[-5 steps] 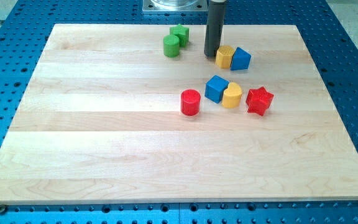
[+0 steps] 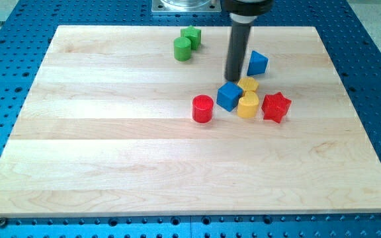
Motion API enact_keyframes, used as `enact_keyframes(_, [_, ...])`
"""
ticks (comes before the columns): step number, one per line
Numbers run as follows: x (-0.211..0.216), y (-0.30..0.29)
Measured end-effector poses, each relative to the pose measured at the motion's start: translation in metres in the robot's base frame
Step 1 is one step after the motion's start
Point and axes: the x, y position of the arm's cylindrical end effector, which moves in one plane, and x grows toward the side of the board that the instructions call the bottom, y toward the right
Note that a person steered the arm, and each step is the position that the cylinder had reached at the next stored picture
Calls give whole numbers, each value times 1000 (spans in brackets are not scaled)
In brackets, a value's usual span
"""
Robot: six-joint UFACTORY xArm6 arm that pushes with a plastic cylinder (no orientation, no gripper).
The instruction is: Keep hexagon and red star in a diagonal line
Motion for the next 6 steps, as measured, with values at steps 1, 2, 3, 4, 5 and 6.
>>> enact_keyframes(1, [46, -1])
enact_keyframes(2, [50, 50])
enact_keyframes(3, [50, 97])
enact_keyframes(4, [53, 96])
enact_keyframes(5, [85, 92])
enact_keyframes(6, [151, 107])
